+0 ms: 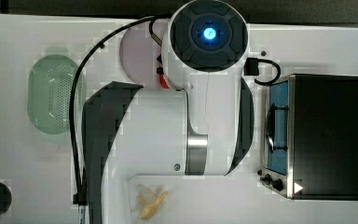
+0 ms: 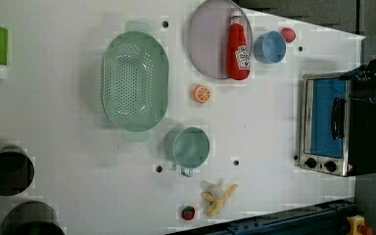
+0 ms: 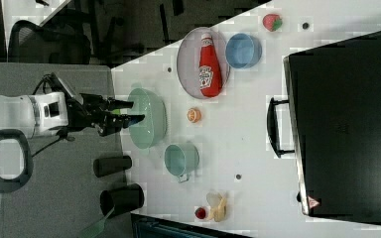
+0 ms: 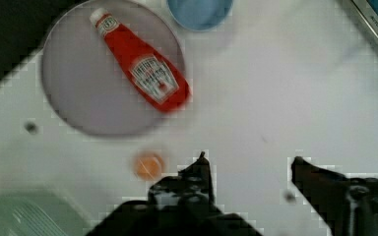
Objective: Pick ketchup from plate and place it on table.
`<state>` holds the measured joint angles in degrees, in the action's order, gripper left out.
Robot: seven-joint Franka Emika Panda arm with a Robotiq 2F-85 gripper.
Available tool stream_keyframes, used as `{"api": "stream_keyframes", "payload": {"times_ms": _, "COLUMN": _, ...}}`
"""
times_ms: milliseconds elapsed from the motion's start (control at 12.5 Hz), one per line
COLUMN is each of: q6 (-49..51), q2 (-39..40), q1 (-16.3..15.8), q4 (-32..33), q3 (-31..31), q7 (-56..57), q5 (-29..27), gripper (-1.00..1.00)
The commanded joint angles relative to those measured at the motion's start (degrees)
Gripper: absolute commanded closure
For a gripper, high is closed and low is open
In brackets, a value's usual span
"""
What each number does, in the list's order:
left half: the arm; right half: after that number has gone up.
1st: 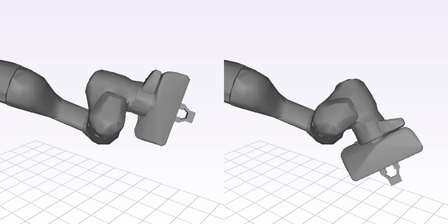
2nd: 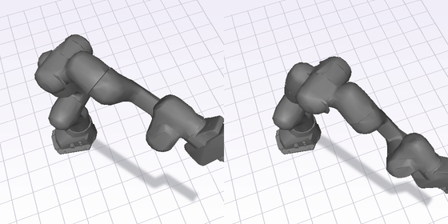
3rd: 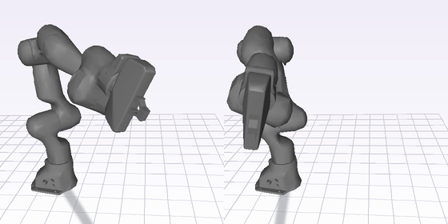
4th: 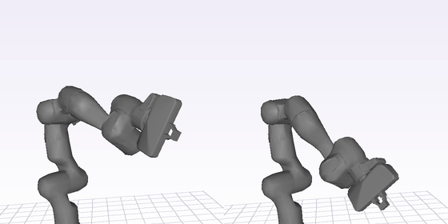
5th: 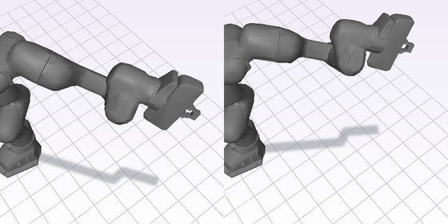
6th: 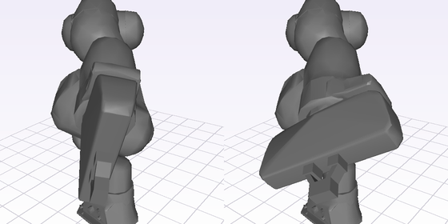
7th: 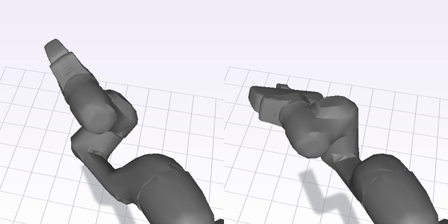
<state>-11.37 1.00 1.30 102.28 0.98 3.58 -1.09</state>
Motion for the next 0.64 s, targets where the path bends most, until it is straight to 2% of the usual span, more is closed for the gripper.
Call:
{"api": "stream_keyframes", "payload": {"times_ms": 80, "q6": 11.44, "q2": -16.30, "q1": 6.10, "q4": 6.20, "q3": 2.45, "q7": -1.81, "q5": -0.67, "gripper": -0.58}}
{"api": "stream_keyframes", "payload": {"times_ms": 240, "q6": 10.80, "q2": -15.33, "q1": 6.00, "q4": 6.19, "q3": 2.62, "q7": -1.67, "q5": -0.67, "gripper": -0.99}}
{"api": "stream_keyframes", "payload": {"times_ms": 640, "q6": 3.95, "q2": -6.92, "q1": 5.76, "q4": 6.13, "q3": 4.40, "q7": 1.24, "q5": -0.67, "gripper": -1.00}}
